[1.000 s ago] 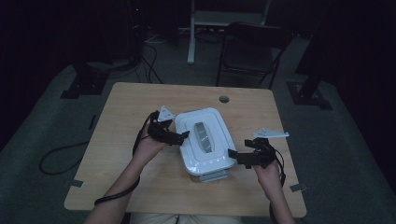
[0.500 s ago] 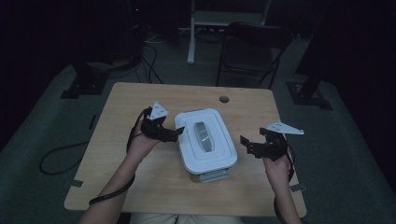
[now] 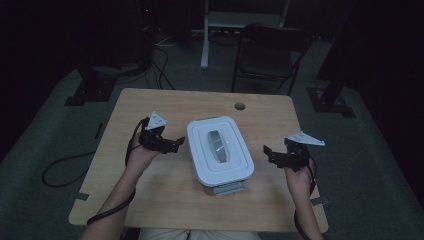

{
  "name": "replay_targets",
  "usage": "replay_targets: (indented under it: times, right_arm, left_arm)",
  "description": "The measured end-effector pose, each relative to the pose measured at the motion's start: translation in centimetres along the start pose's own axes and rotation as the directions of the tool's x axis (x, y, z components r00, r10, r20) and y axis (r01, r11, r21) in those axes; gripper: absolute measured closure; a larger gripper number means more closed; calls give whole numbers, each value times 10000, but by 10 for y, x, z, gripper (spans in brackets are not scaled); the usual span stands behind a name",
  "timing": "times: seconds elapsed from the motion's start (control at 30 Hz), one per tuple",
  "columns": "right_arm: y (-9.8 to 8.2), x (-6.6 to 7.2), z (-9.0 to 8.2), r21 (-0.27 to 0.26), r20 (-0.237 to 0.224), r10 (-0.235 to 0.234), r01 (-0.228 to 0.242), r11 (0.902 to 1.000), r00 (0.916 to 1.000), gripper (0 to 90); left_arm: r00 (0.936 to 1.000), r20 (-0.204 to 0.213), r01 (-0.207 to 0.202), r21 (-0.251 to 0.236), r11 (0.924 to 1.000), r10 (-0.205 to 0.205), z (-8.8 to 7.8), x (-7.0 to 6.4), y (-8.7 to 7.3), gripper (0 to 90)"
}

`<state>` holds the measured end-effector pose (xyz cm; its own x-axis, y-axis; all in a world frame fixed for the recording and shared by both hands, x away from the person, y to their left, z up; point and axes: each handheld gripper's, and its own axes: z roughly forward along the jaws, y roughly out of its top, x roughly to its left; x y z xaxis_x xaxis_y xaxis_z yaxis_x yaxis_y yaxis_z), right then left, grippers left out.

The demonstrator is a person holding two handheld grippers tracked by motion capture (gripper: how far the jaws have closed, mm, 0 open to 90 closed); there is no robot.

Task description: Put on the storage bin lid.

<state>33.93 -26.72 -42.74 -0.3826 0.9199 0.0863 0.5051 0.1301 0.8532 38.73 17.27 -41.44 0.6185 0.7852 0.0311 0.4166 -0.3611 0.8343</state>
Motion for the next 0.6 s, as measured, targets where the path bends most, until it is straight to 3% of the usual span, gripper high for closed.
replay_targets:
  times: [0.6]
  right_arm:
    - [-21,-13,7,213,213,381,-386,9990,9990,107]
  left_arm:
    - [9994,-114,323,587,9978,-316,4,15,-33,14]
